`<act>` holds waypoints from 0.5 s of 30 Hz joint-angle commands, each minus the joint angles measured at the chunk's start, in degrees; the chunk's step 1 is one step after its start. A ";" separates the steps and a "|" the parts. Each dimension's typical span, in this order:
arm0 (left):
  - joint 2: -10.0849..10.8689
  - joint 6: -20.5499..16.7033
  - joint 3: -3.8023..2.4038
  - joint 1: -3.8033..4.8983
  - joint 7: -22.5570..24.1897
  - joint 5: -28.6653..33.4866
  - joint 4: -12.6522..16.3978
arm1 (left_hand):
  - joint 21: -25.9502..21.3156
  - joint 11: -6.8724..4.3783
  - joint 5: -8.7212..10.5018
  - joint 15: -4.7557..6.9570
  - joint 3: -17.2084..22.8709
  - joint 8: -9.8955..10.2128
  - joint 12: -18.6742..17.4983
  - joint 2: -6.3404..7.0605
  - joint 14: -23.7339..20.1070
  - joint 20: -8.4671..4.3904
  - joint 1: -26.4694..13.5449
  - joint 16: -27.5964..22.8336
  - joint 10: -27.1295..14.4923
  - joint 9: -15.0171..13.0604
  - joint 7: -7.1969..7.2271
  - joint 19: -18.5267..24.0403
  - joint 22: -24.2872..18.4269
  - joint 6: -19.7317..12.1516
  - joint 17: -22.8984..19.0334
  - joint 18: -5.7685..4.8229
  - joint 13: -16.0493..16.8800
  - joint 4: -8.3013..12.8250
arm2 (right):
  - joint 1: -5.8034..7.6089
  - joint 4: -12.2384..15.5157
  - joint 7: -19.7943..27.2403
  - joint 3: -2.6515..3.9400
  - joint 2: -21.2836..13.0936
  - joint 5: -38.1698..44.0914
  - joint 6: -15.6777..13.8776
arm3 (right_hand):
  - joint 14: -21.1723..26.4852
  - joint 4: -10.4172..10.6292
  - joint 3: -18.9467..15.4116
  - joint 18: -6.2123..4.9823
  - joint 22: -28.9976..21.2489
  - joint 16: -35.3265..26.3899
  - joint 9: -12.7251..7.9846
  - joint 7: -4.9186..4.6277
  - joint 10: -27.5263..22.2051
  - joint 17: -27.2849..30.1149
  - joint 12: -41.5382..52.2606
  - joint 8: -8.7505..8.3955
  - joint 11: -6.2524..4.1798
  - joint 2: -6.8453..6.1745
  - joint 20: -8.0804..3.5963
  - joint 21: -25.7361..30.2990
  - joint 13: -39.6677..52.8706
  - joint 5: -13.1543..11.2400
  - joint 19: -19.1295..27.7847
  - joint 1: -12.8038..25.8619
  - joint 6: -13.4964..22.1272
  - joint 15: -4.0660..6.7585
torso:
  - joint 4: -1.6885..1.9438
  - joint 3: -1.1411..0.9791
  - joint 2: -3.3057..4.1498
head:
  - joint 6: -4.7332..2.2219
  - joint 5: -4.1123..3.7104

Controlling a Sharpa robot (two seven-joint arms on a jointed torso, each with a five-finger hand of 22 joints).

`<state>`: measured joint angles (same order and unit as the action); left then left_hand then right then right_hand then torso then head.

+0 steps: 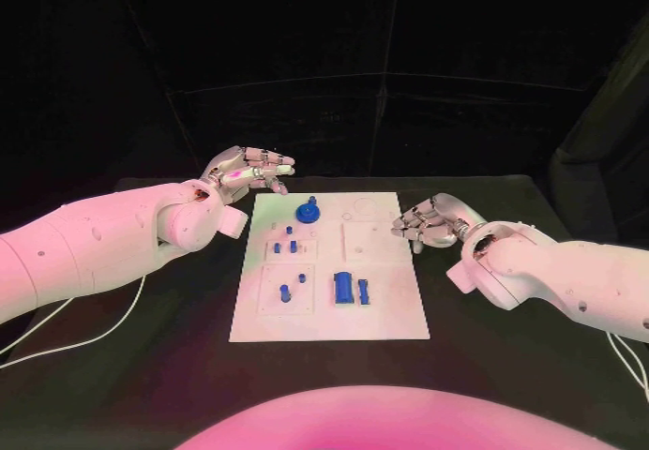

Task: Assemble the parts on the task board

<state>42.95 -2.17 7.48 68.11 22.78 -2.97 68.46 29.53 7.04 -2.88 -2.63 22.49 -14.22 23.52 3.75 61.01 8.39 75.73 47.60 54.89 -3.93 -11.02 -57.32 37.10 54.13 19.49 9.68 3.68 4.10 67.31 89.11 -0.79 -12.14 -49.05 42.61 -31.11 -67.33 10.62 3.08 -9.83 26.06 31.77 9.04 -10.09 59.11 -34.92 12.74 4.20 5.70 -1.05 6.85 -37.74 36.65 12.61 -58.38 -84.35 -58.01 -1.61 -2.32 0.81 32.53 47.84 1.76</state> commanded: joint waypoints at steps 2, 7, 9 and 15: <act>-0.71 -2.61 -0.06 -0.21 4.39 3.40 -1.25 | -5.11 0.16 -0.29 -1.07 -1.32 0.30 -1.69 0.58 -2.33 1.20 -2.64 -8.53 1.52 0.17 0.65 3.49 -3.62 0.16 -3.78 0.50 -0.13 -1.97 | 0.45 -6.75 22.52 1.40 3.55 -25.07 5.79 | 4.91 -0.83 2.81 -0.27 -7.96 -14.51 -1.46 -0.89 1.25 9.69 -7.57 -0.57 1.57 -0.85 2.73 11.80 -12.52 -1.65 3.24 -2.42 1.17 -2.64 | -0.84 0.14 -0.61 | -2.16 0.58; -1.72 -4.72 -0.06 -0.46 6.32 5.63 -2.81 | -14.42 1.03 0.10 -3.46 -3.76 2.32 -6.52 0.67 -5.79 3.76 -2.76 -20.81 2.50 0.23 0.51 8.83 -10.85 -0.12 -8.70 0.32 -0.19 -3.33 | 0.54 -15.17 27.34 3.62 8.12 -30.15 10.38 | 10.49 -2.49 2.91 -0.61 -14.90 -24.81 -3.55 -1.02 -0.67 18.87 -9.06 -0.58 3.28 -1.52 6.15 22.14 -21.62 -2.77 6.02 -1.16 3.46 -6.12 | -1.34 -0.08 -0.34 | -6.42 -0.19; -2.40 -6.04 -0.07 -0.62 6.84 6.32 -3.62 | -17.34 1.51 0.09 -4.48 -4.59 3.08 -8.35 0.64 -7.53 4.81 -2.48 -24.44 2.16 0.23 0.47 10.96 -13.14 -0.19 -10.28 0.27 -0.20 -3.51 | 0.54 -18.74 28.43 4.26 9.96 -31.48 12.02 | 9.83 -3.10 2.42 -0.76 -16.20 -26.10 -4.10 -0.73 -0.93 20.77 -9.16 -0.58 3.58 -1.16 6.76 23.75 -23.75 -3.49 5.04 -0.26 3.73 -6.22 | -1.42 -0.12 -0.46 | -7.69 -0.25; -4.29 -9.46 -0.09 -0.97 7.80 7.68 -5.45 | -22.49 2.61 0.20 -5.85 -6.87 5.28 -12.93 -0.07 -7.76 7.00 -1.26 -31.33 1.87 0.20 0.80 13.12 -18.22 0.19 -13.41 0.89 -0.14 -3.67 | 0.47 -25.19 29.46 5.00 12.88 -33.71 14.84 | 6.49 -7.10 0.82 -0.76 -20.36 -28.29 -5.26 -1.04 0.28 27.17 -9.11 -0.59 3.71 0.78 6.72 28.77 -30.65 -3.72 0.64 1.78 3.54 -6.03 | -0.71 -0.03 -0.71 | -9.96 -0.76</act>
<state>38.79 -8.03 7.46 67.09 27.77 2.25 63.30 7.32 9.44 -2.88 -8.35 15.79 -9.10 10.90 3.58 52.95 15.13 74.06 16.72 56.63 -3.77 -10.41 -44.17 19.22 54.15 6.28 9.69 3.55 0.47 67.68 64.45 24.68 -7.22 -36.35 13.41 -20.50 -60.57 3.82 3.99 -9.81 5.96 3.64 3.83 -10.77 59.08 -8.15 3.76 3.97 9.41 -0.26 13.60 -9.26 6.42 9.01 -57.40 -82.90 -54.53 -7.62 -3.36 0.79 31.93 38.65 1.09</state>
